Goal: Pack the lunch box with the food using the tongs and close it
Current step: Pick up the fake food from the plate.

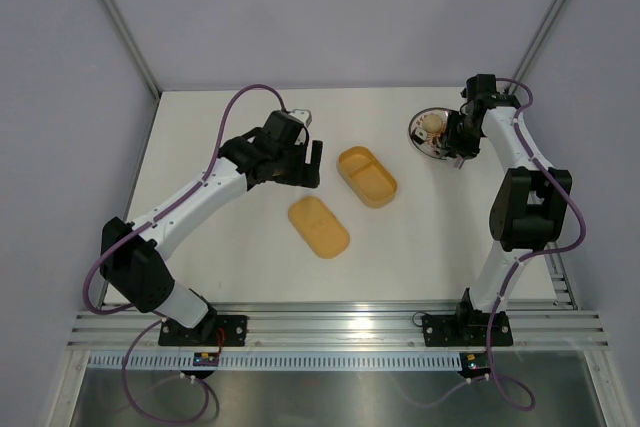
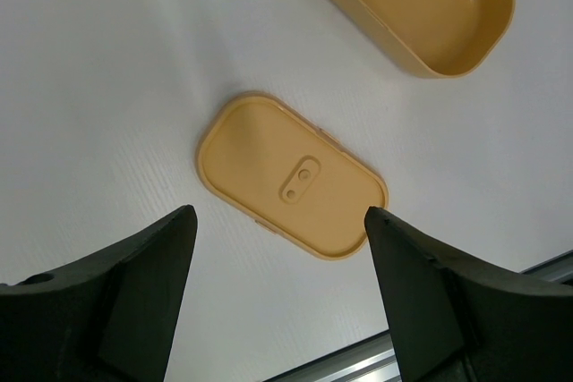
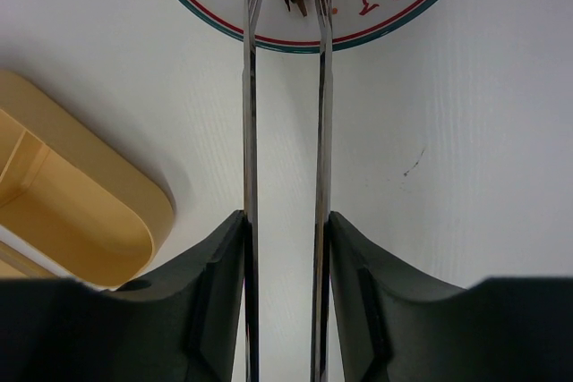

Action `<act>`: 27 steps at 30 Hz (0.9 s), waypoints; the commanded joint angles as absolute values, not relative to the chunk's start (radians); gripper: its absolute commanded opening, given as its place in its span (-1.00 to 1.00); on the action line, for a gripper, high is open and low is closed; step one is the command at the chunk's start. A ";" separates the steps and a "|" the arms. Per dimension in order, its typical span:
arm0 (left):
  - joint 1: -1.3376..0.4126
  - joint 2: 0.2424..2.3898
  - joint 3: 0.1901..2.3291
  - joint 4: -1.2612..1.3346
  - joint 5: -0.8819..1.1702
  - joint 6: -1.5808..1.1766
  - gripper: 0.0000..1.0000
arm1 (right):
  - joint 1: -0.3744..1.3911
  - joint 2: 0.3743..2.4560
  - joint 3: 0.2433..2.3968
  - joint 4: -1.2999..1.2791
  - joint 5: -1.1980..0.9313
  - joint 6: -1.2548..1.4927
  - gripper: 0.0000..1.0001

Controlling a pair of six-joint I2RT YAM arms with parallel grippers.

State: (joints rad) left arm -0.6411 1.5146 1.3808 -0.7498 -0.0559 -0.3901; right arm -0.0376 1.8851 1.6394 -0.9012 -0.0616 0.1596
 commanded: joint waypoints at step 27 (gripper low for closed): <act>-0.667 1.681 1.313 -0.609 0.095 -0.459 0.56 | -0.009 1.786 1.703 -0.900 -0.114 0.170 -1.00</act>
State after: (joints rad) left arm -0.6605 1.6714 1.2953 -0.6552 0.0578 -0.4465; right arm -0.0196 1.8526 1.6474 -0.8967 -0.0975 0.1726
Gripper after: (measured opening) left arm 0.779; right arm 0.350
